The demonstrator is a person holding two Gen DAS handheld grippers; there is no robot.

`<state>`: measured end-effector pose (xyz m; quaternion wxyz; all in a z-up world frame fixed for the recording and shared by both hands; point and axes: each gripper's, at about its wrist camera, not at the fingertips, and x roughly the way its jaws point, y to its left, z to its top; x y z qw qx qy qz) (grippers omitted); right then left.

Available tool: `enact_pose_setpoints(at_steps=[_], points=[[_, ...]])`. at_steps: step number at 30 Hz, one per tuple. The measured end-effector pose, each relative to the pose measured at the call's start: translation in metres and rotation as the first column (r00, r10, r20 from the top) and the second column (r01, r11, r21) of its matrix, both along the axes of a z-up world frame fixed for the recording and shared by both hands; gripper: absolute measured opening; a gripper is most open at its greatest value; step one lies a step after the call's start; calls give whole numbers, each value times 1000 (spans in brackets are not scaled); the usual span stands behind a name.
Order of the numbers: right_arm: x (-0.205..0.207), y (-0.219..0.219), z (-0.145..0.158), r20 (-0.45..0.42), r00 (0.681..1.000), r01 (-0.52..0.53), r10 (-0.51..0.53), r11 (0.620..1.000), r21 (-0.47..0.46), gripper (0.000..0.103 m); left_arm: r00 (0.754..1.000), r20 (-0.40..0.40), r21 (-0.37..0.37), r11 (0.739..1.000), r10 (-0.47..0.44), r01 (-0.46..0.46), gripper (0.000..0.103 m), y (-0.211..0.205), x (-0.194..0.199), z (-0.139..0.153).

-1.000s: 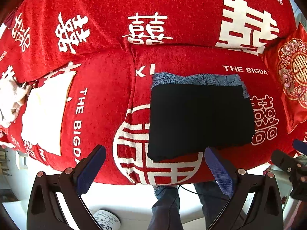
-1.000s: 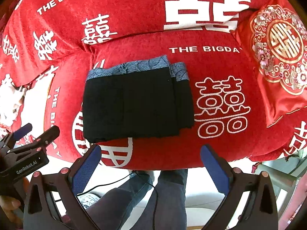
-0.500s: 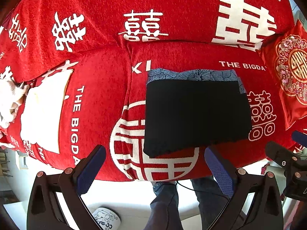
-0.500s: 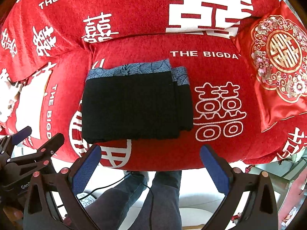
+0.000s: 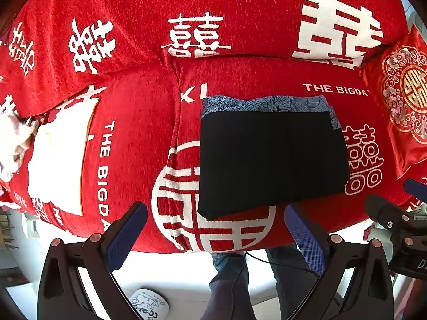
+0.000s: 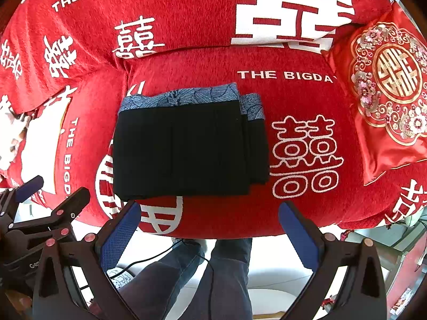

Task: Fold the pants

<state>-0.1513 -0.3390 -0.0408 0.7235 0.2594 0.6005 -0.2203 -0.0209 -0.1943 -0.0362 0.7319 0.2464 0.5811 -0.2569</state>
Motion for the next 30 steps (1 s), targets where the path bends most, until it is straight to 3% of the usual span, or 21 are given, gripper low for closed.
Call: enact_pose_setpoints(at_steps=[30], points=[[5, -1, -8, -16, 1000, -10, 10, 1000, 13, 103, 1000, -13, 9, 1000, -16, 16, 103, -3, 3, -5]])
